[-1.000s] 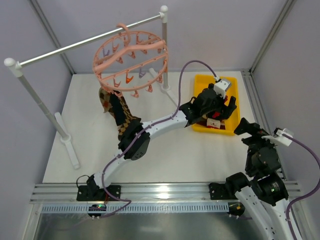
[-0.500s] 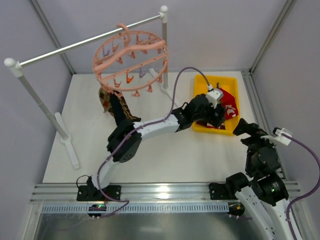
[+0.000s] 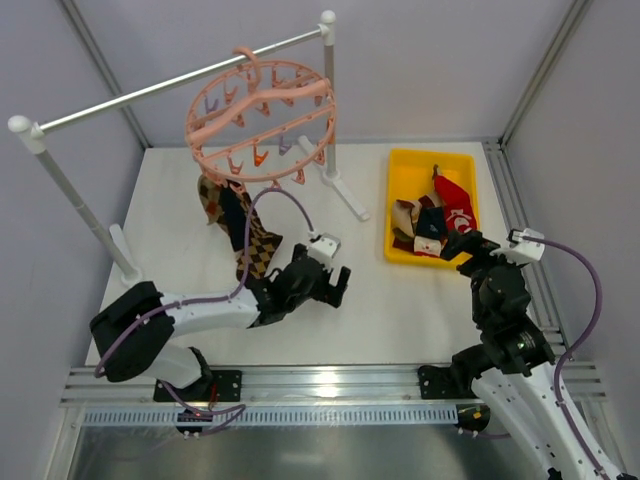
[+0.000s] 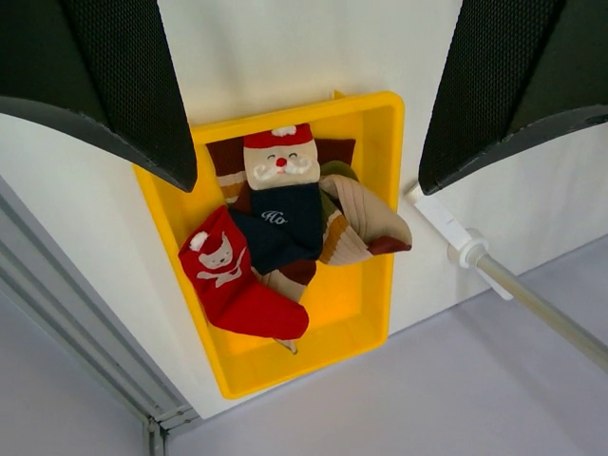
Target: Remove the socks clipped to the hanger
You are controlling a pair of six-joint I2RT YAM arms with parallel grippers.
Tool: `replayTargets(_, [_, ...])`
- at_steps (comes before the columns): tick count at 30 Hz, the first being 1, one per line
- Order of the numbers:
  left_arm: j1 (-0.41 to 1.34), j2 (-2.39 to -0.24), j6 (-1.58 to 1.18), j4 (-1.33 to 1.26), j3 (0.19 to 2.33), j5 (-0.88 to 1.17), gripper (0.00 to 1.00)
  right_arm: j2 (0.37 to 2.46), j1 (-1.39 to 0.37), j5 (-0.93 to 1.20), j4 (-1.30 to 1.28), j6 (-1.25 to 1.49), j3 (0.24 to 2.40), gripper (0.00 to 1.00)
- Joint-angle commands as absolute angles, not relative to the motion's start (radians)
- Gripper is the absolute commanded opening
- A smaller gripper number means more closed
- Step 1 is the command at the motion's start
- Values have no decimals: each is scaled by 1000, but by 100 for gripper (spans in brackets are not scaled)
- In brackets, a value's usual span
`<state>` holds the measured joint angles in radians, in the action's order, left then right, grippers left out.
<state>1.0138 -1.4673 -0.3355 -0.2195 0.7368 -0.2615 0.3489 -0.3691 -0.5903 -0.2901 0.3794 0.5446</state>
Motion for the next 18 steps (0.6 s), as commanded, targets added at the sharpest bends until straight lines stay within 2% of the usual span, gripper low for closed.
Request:
replayTargets(1, [1009, -1320, -435, -266, 605, -521, 100, 397, -368, -528, -183, 402, 532, 98])
replayTargets(5, [1011, -1232, -512, -252, 542, -726, 100, 432, -368, -486, -143, 414, 526, 98])
replayTargets(9, [1006, -1233, -564, -242, 540, -934, 100, 454, -368, -462, -132, 420, 528, 98])
replayTargets(14, [895, -1339, -653, -112, 630, -1005, 100, 451, -368, -439, -133, 422, 529, 98])
replayTargets(18, [868, -1399, -640, -184, 660, -1051, 99, 440, -368, -426, -137, 417, 531, 98])
